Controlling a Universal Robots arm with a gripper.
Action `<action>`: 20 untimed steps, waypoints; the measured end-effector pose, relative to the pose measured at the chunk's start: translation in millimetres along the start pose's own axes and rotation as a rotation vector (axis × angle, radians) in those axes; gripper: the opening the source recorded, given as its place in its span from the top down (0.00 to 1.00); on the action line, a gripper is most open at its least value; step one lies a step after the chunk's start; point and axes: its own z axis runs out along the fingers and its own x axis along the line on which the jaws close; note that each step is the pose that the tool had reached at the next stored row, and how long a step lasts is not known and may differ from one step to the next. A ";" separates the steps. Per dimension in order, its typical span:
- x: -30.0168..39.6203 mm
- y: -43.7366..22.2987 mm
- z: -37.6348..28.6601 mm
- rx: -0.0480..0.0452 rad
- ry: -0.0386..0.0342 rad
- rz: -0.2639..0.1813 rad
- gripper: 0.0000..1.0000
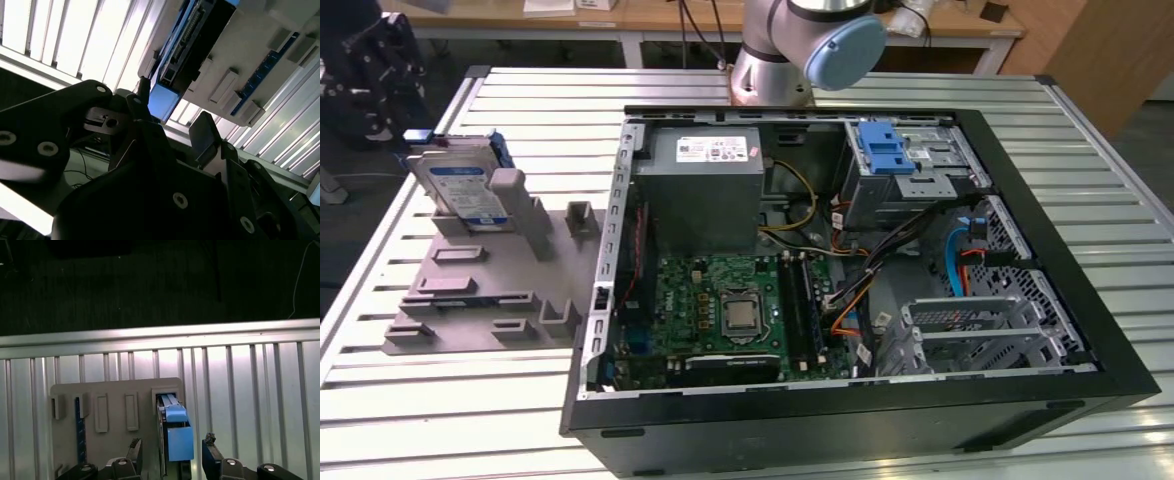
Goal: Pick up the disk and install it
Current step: 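Pick up the disk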
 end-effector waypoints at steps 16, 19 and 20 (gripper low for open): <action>0.4 2.1 20.5 0.0000 -0.0001 0.000 0.42; 0.5 2.2 25.7 -0.0002 0.0000 0.000 0.42; 0.5 2.3 27.5 -0.0001 -0.0001 0.000 0.42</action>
